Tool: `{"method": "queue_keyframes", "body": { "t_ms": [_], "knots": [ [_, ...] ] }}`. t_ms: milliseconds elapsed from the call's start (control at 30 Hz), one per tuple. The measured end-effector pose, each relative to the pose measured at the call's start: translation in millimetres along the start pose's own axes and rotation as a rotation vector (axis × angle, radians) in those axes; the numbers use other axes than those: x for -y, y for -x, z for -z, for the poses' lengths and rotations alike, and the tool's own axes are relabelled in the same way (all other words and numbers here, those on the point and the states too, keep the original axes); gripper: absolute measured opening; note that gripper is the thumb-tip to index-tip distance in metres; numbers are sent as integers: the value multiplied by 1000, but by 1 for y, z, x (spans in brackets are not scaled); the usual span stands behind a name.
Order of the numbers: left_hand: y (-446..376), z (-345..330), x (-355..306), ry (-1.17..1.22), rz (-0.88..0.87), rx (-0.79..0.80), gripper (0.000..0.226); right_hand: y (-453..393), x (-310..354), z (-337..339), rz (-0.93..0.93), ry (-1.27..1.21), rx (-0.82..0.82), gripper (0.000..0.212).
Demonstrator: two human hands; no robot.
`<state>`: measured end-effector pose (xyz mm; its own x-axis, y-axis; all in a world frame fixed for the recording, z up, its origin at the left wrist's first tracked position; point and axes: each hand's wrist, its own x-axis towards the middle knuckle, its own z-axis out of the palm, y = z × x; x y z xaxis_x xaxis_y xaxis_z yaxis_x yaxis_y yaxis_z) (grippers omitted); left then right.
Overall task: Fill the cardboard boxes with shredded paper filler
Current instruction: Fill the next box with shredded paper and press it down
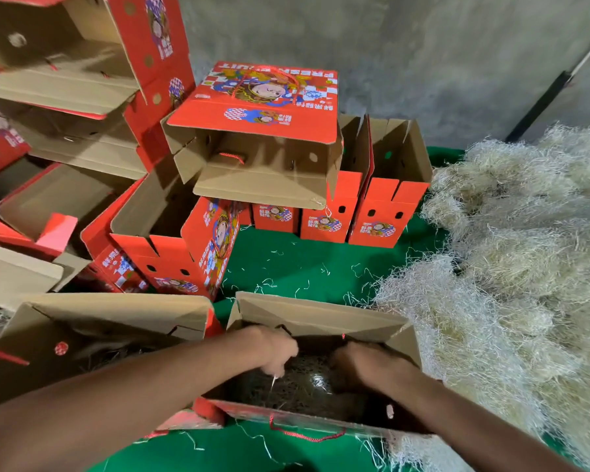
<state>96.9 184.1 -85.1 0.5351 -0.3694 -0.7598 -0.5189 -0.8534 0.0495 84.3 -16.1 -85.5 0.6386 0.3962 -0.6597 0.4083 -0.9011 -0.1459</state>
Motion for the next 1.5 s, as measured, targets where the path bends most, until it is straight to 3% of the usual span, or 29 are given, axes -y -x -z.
{"method": "queue_keyframes", "body": {
  "t_ms": [100,200,300,400,500,600,733,867,1033,1300,1500],
  "knots": [
    [20,30,-8,130,5,-53,48,21,-9,26,27,-72,-98,17],
    [44,54,-19,256,-7,-111,37,53,-18,46,151,-284,-264,6],
    [66,76,-33,343,-77,-362,19,87,-34,56,216,-523,-467,10],
    [77,93,-59,433,-152,-723,12,111,-55,52,233,-751,-814,20],
    [67,96,-82,353,-181,-891,31,115,-78,28,99,-1078,-1036,17],
    [47,90,-93,329,-137,-777,47,96,-85,-10,-72,-1252,-851,20],
    [30,88,-95,302,-140,-733,32,73,-67,-49,-151,-1426,-619,22],
    [31,94,-92,330,-122,-716,28,62,-49,-62,-152,-1295,-635,15],
    [45,91,-76,339,-70,-730,26,48,-27,-56,-169,-985,-768,38],
    [65,60,-42,375,11,-740,20,24,19,-52,-143,-998,-657,36],
    [84,34,-2,387,42,-809,31,5,66,-48,-164,-913,-657,33]
  ]
}}
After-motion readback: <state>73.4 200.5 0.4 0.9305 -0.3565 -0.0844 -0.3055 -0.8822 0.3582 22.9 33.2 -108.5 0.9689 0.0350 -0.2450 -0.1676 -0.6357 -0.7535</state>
